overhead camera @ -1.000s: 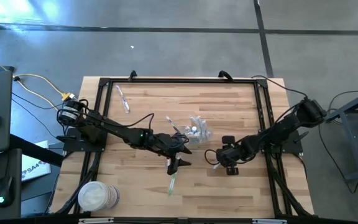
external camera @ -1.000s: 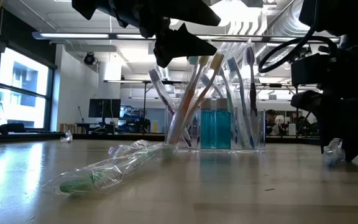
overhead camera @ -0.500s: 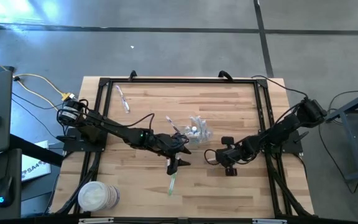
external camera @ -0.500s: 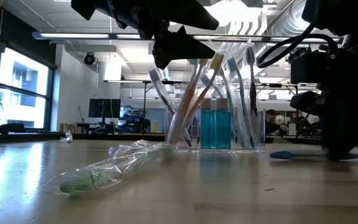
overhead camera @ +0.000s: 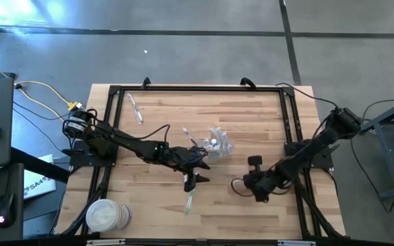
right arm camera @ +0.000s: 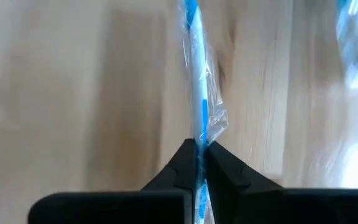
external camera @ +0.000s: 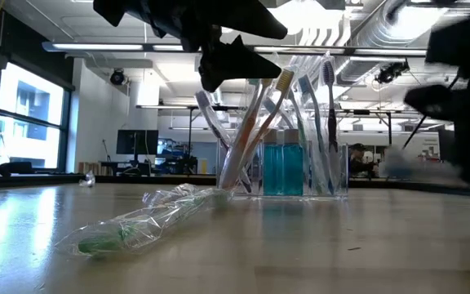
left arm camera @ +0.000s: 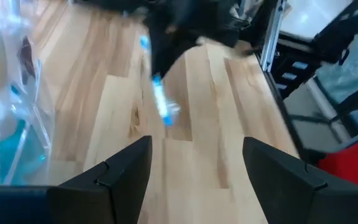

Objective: Pick & Place toothbrushing station
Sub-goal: Put the blue toothbrush into the wire organizer

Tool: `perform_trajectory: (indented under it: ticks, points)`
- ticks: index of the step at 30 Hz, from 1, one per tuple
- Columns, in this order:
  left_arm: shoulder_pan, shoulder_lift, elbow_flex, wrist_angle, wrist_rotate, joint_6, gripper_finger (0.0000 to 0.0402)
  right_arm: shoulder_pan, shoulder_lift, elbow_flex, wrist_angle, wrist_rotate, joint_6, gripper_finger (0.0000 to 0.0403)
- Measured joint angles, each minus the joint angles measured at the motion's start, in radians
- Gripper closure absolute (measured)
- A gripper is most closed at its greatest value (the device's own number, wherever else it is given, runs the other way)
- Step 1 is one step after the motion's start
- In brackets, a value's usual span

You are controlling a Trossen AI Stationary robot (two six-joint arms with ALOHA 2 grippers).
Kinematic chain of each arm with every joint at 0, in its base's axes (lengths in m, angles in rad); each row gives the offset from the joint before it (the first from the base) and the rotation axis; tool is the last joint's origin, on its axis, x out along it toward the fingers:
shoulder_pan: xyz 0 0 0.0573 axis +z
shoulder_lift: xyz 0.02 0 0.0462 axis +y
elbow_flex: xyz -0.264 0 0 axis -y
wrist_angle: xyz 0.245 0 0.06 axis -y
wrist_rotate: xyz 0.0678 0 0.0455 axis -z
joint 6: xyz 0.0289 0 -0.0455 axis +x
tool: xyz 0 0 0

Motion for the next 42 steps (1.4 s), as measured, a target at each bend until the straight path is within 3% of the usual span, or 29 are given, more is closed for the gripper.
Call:
perform_trajectory:
  ticks: [12, 42]
  points:
    - [0.0, 0.0, 0.0, 0.015, 0.098, -0.259, 0.0153, 0.115, -0.004, 0.243, 0.036, 0.272, -0.399, 0.0394]
    - [0.0, 0.001, 0.0, 0.092, 0.134, -0.369, 0.0153, 0.015, 0.076, 0.281, 0.258, 0.295, -0.881, 0.0394]
